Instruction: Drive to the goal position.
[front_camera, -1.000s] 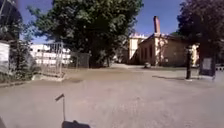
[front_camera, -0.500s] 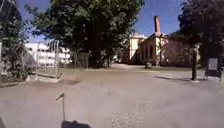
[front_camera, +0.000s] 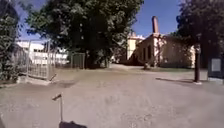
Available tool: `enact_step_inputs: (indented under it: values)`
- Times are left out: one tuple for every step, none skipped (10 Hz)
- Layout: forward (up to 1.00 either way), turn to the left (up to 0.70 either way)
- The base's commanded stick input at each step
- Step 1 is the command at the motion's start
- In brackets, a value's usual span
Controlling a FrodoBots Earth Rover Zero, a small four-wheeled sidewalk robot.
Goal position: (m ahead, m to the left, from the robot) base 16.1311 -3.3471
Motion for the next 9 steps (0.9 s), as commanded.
enact_step_inputs:
  values:
    - [0.6,-0.15]
    - [0.6,-0.15]
    - [0.6,-0.15]
    - [0.6,-0.15]
    - [0.6,-0.15]
    - [0.6,-0.13]
    - [0.6,0.0]
    - [0.6,0.0]
    - [0.6,0.0]
